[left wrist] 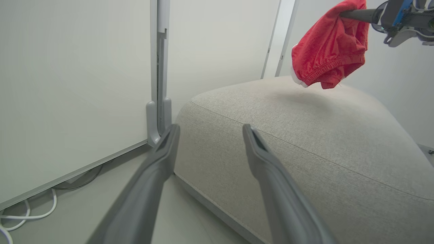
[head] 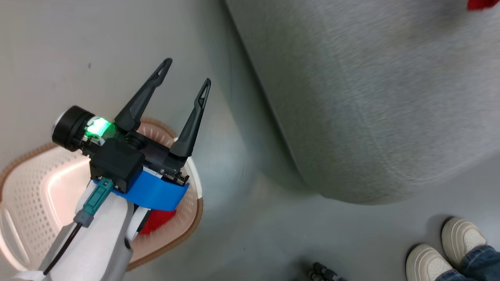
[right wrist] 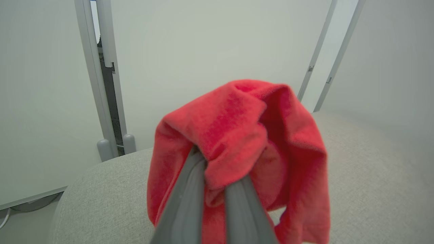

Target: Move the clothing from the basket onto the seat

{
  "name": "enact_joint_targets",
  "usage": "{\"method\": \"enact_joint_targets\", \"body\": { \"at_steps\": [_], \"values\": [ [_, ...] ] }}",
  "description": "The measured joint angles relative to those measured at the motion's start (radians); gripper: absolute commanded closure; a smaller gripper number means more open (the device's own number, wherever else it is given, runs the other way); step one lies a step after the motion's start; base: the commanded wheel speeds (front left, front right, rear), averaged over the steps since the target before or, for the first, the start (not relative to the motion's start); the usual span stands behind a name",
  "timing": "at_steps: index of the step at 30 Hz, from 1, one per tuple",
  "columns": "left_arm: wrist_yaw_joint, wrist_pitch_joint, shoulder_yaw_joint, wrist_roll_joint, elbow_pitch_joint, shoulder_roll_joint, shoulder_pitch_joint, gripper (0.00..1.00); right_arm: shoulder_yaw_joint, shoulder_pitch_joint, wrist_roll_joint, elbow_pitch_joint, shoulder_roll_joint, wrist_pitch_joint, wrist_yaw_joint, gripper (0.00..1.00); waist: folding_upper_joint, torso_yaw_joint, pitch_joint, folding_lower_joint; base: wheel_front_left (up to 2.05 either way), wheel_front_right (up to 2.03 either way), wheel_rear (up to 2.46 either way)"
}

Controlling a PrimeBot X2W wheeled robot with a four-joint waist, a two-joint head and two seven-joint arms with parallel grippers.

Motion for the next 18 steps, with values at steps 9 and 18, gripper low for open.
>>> {"method": "enact_joint_targets", "body": {
  "at_steps": [9, 18],
  "values": [
    [0.006, -0.003, -0.009, 0.015, -0.065, 0.016, -0.002, 0.00, -0.093, -0.082, -0.053, 0.166, 0.014, -0.056, 0.000, 0.76, 0.0000, 0.070, 0.171, 0.0000, 0.00, 0.00, 0.00],
    [0.006, -0.012, -0.025, 0.005, -0.044, 0.008, -0.005, 0.00, -0.096, -0.098, -0.093, 0.240, 0.011, -0.071, 0.000, 0.00, 0.0000, 0.100, 0.156, -0.0002, 0.00, 0.00, 0.00]
  ]
}}
